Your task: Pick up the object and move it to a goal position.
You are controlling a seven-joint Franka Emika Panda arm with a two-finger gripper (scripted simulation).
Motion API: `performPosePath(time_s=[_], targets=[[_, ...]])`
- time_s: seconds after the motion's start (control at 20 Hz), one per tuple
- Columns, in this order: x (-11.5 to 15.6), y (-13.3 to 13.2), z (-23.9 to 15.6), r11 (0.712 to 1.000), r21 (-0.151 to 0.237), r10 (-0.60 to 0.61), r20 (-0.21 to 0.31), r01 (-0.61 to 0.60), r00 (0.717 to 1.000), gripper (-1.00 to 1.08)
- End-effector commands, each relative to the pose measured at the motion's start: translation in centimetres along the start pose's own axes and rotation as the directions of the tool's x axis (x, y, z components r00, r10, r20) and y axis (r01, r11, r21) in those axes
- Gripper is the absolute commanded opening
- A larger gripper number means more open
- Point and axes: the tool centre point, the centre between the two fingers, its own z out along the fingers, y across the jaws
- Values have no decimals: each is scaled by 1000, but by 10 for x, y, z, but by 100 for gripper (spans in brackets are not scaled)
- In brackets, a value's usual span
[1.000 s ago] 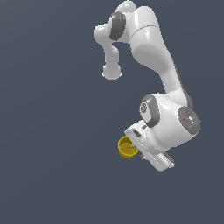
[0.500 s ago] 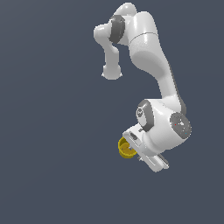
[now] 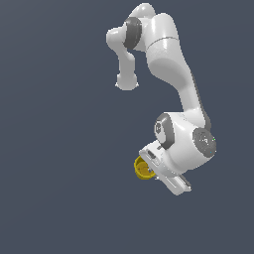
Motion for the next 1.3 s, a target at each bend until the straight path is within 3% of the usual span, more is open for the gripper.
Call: performPosePath(time_s=[0.0,0.65,1.25], targets=[[0,0,0,1000,0,0,0,0,1000,-100],[9,17,-20,998,15,-56,-16,56,998,-100],[45,71,-84,970,58,-232,-73,236,970,-100]])
